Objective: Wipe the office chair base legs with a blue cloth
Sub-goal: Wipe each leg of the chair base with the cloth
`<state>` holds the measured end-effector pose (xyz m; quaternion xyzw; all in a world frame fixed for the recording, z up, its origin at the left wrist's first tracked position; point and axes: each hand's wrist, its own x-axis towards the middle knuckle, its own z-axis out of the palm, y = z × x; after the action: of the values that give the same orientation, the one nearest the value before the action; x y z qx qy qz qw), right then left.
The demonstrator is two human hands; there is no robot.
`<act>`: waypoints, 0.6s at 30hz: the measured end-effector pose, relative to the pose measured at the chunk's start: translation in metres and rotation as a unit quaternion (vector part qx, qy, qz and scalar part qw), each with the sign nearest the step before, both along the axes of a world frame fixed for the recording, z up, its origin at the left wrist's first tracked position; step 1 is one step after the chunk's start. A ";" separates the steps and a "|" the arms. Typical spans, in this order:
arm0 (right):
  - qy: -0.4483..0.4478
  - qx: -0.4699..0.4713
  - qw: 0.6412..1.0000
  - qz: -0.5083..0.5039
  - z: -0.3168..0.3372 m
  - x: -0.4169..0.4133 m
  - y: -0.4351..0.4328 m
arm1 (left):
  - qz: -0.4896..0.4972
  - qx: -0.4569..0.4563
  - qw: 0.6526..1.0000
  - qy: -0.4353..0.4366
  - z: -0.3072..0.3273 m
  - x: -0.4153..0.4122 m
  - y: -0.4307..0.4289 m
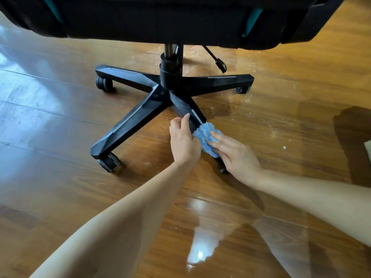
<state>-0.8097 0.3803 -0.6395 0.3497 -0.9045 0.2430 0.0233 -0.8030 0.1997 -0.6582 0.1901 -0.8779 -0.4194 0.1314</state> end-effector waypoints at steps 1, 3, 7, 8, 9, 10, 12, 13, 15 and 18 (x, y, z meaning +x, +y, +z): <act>-0.010 -0.010 1.000 0.000 -0.005 0.010 0.013 | 0.003 -0.007 1.000 -0.002 0.001 -0.004 0.001; -0.027 -0.031 0.999 -0.007 -0.009 0.018 0.028 | 0.005 -0.010 1.000 -0.008 0.004 -0.008 0.002; -0.016 -0.031 0.999 -0.030 -0.005 -0.002 0.006 | -0.020 -0.033 0.999 -0.018 0.002 -0.004 0.001; -0.027 -0.029 0.998 -0.044 -0.001 -0.015 -0.005 | -0.030 -0.041 0.998 -0.026 0.002 -0.004 0.003; -0.047 -0.032 0.997 -0.057 0.002 -0.029 -0.021 | -0.033 -0.048 0.998 -0.035 0.001 -0.002 0.002; -0.066 -0.042 0.994 -0.073 0.005 -0.046 -0.039 | -0.035 -0.053 0.997 -0.042 0.001 0.000 0.002; -0.115 -0.061 0.984 -0.121 0.012 -0.081 -0.070 | -0.039 -0.059 0.996 -0.052 0.003 0.000 0.003; -0.157 -0.079 0.972 -0.154 0.014 -0.096 -0.083 | -0.040 -0.063 0.996 -0.055 0.004 0.000 0.003; -0.236 -0.115 0.945 -0.193 0.011 -0.115 -0.095 | -0.040 -0.073 0.995 -0.057 0.005 -0.001 0.003; -0.246 -0.104 0.946 -0.184 0.003 -0.101 -0.077 | -0.037 -0.089 0.994 -0.057 0.005 -0.002 0.001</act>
<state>-0.9111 0.3033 -0.6362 0.1026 -0.9005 0.4054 -0.1192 -0.8050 0.2009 -0.6535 0.1681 -0.9244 -0.3323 0.0820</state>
